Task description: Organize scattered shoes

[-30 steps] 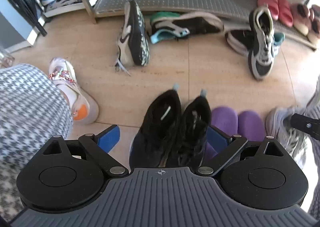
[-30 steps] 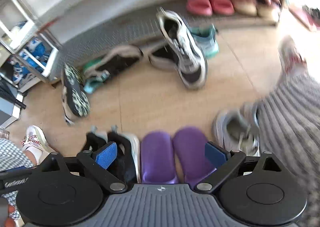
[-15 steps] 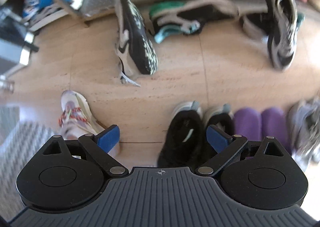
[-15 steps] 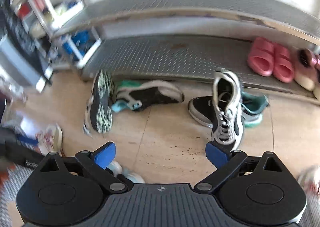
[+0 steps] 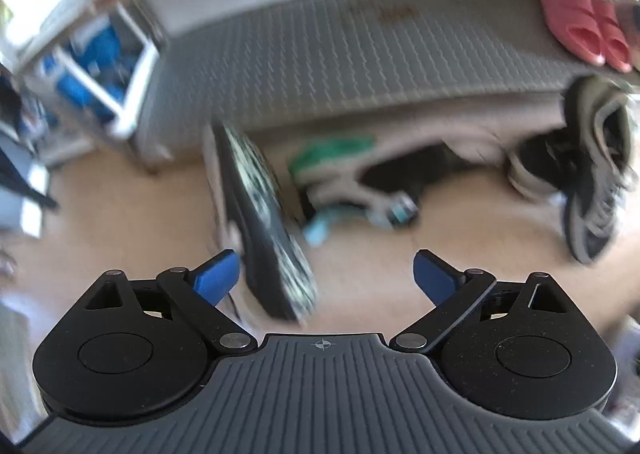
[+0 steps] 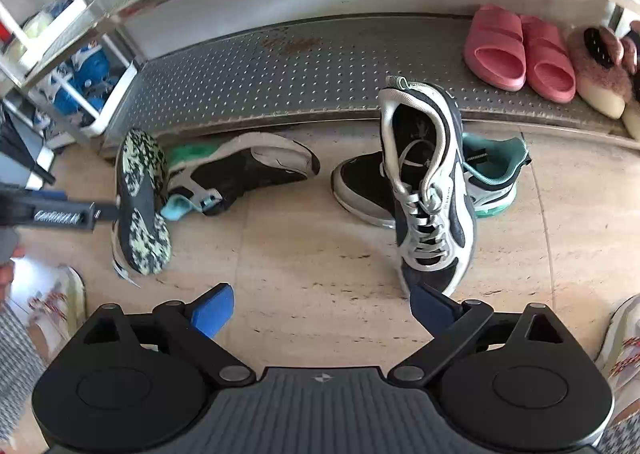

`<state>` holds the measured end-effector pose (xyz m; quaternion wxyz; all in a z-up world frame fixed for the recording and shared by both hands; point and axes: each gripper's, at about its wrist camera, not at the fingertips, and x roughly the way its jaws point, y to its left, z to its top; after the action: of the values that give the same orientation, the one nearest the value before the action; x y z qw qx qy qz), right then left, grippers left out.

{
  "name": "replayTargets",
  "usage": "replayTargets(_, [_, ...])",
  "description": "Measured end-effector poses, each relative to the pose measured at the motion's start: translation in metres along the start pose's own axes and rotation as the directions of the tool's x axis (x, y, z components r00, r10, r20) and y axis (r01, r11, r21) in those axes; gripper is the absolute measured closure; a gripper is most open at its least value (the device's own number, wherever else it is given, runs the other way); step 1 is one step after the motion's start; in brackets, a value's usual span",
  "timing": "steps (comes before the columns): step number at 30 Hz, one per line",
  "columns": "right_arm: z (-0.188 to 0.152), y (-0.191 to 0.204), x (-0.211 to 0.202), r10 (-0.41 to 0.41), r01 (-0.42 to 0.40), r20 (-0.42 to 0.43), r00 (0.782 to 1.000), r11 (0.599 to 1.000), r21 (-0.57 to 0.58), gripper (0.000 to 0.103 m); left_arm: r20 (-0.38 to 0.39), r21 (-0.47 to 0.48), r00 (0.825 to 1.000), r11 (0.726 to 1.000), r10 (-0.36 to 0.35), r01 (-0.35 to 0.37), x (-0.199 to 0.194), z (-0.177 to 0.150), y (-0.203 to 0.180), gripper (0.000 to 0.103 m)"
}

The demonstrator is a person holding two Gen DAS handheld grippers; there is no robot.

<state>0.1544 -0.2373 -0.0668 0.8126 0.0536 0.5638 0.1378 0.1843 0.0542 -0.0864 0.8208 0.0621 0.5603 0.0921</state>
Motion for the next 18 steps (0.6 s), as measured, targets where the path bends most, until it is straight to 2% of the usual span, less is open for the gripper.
replayTargets(2, [0.0,-0.002,0.004,0.009,-0.008,-0.023,1.0,0.999,0.034,0.006,-0.055,-0.088,0.998,0.996,0.024,-0.029,0.025,0.001,0.013,0.006])
replayTargets(5, [-0.003,-0.006,0.01,0.004,-0.001,-0.055,0.998,0.998,0.065,0.006,-0.158,-0.187,0.987,0.982,-0.005,-0.025,0.056,-0.011,0.029,0.008])
replayTargets(7, [-0.004,-0.007,0.012,-0.001,0.006,-0.069,0.998,0.997,0.074,0.006,-0.184,-0.201,0.983,0.979,0.002,-0.039,0.068,-0.015,0.035,0.008])
replayTargets(12, [-0.004,-0.006,0.014,0.01,-0.002,-0.085,0.996,0.995,0.097,0.006,-0.172,-0.215,0.981,0.969,0.085,-0.121,0.093,-0.011,0.057,0.008])
replayTargets(18, [-0.001,-0.005,0.019,0.021,-0.01,-0.113,0.993,0.995,0.095,0.006,-0.155,-0.28,0.983,0.949,0.101,-0.142,0.124,0.01,0.082,0.008])
